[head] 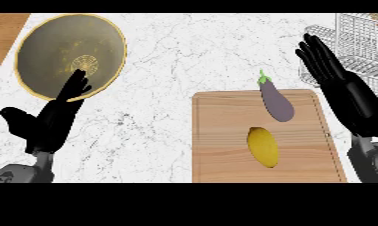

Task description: Pick the lemon from the cutting board and place it in the tiered basket

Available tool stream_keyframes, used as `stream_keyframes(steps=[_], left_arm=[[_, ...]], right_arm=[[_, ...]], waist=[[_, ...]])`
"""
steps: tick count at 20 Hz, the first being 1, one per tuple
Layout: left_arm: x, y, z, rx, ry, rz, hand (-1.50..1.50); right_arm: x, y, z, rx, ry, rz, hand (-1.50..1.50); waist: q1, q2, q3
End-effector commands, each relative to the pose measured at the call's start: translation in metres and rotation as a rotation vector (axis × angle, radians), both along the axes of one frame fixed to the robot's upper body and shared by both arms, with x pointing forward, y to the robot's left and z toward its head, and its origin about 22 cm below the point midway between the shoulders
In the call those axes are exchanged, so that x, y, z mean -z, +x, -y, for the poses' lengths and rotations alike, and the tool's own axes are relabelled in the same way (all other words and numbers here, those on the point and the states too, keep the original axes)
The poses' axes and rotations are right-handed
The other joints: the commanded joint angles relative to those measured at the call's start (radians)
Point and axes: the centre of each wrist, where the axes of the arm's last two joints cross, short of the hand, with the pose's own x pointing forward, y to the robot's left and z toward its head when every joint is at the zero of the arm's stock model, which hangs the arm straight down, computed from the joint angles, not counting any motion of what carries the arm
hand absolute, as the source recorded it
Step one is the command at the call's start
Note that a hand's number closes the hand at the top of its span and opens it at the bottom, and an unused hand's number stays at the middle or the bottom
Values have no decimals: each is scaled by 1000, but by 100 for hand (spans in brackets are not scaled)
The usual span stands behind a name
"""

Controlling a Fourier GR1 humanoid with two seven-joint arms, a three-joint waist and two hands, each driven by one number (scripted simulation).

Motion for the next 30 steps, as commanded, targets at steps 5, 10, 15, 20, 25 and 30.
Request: stream_keyframes(steps=[5, 10, 15, 20, 25, 30], left_arm=[[7, 12, 36, 141, 55, 98, 0], [17, 6, 47, 209, 26, 80, 0], [25, -4, 60, 193, 35, 86, 0], [26, 10, 62, 173, 36, 64, 0], [32, 2, 55, 158, 31, 56, 0], [33, -1, 61, 174, 39, 38, 0]], right_arm=[[49, 5, -92, 225, 70, -234, -150], [86, -3, -158, 372, 120, -278, -150], [63, -13, -163, 375, -53, -62, -150], [33, -20, -134, 368, -417, -84, -150], [23, -15, -104, 321, -907, -223, -150], [-13, -27, -115, 249, -1230, -309, -150]], waist=[[16, -41, -47], [24, -41, -44], [9, -51, -45], [-25, -60, -50], [-30, -73, -60], [-20, -72, -54]])
